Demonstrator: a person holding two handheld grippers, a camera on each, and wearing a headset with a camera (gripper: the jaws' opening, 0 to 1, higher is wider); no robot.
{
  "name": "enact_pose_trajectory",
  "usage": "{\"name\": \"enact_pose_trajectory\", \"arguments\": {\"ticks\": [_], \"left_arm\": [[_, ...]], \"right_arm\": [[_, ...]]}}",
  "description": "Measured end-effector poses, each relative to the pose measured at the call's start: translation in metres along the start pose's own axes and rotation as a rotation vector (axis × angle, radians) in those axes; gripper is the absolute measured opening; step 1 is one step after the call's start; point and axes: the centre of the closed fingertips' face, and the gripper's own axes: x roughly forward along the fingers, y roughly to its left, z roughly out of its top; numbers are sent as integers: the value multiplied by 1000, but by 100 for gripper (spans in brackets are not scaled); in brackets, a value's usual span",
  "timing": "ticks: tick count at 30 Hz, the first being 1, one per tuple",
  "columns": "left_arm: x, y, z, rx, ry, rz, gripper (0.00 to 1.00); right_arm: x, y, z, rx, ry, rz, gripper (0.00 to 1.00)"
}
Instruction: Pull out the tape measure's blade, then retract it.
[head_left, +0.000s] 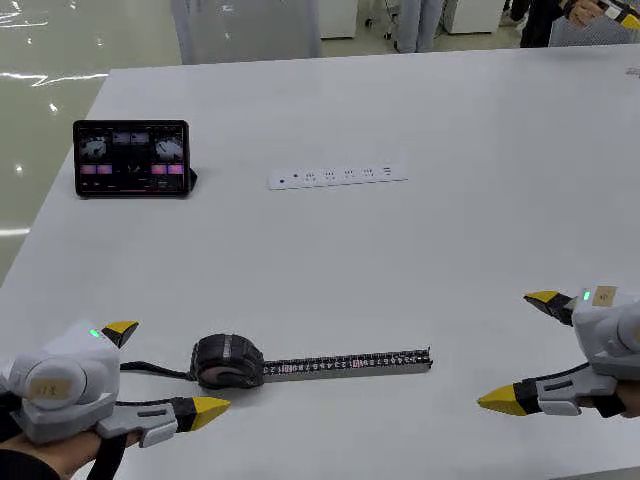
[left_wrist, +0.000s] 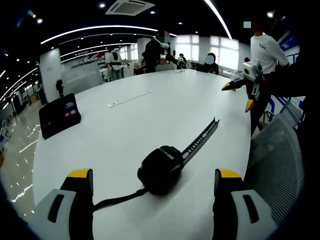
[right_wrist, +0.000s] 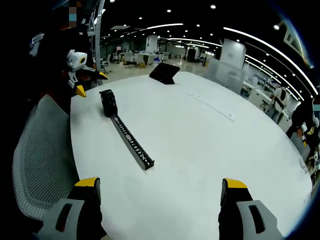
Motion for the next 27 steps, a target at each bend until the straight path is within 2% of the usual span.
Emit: {"name": "enact_pose_trajectory", "arguments": {"ticks": [5,17,20,24,27], "left_arm": [[10,-4,1,-4,21,0,99],[34,-17,12,1,30,-20,99],[42,-17,10,0,53,-12,99],[51,-20,11,-41,49,-6,99],[56,-24,12,-60,48,-1,99]], "right_arm": [[7,2,1,-30,30,38,99],[28,-1,11,-119,65,103,99],[34,-2,14,-150,75,120,99],[42,0,24,-138,64,164,99],[48,-2,26,-171,74,178,99]]}}
